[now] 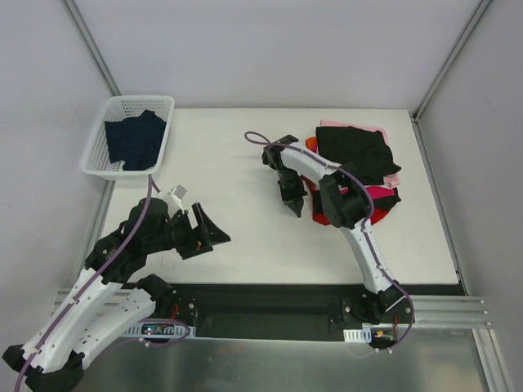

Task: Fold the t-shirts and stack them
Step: Put the neatly folded tshirt into the corner of the board with the right arm

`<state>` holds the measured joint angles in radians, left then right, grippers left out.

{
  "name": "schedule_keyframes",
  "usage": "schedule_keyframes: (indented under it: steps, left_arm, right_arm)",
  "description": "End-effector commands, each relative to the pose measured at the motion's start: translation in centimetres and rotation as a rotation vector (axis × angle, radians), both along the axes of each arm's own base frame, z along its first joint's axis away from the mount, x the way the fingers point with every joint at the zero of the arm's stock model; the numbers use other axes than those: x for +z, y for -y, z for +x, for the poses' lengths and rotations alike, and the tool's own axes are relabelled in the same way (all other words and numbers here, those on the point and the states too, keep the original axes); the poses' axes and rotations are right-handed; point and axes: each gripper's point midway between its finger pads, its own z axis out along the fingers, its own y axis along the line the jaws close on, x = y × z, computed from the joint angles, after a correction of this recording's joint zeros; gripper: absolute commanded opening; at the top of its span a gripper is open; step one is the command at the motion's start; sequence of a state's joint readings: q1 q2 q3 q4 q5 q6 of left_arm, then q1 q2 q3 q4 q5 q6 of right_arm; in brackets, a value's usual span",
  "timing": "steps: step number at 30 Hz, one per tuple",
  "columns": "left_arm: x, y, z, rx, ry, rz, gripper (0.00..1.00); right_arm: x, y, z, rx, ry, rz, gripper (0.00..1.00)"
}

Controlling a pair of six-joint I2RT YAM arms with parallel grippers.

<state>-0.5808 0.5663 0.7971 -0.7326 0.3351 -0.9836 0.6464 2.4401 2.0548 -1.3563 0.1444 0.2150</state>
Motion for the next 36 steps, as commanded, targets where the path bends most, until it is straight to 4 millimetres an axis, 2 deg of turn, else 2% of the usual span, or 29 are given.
schedule_keyframes:
  steps: [1,8,14,16,29,36]
  left_arm:
    - [-1.0,-0.3,0.0,0.011,-0.032,0.03,0.77]
    - [-1.4,-0.7,0.0,0.048,-0.046,0.032,0.77]
    - [-1.9,-0.8,0.1,0.078,-0.071,0.031,0.78]
    - [-1.9,-0.8,0.2,0.084,-0.076,0.031,0.78]
    - [-2.4,-0.7,0.2,0.068,-0.091,0.046,0.79]
    - [-2.7,-0.6,0.2,0.046,-0.09,0.066,0.79]
  right_arm:
    - [0.3,1.9,1.5,-0.058,-0.032,0.024,0.01]
    - [-0.2,4.2,4.2,-0.13,-0.037,0.109,0.01]
    - [-1.2,6.8,4.9,-0.17,-0.06,0.099,0.01]
    - [-1.5,6.7,5.0,-0.196,-0.053,0.12,0.01]
    - [-0.1,7.6,6.2,-0.288,0.005,0.124,0.01]
    - [1.5,9.2,5.5,-0.249,0.001,0.09,0.01]
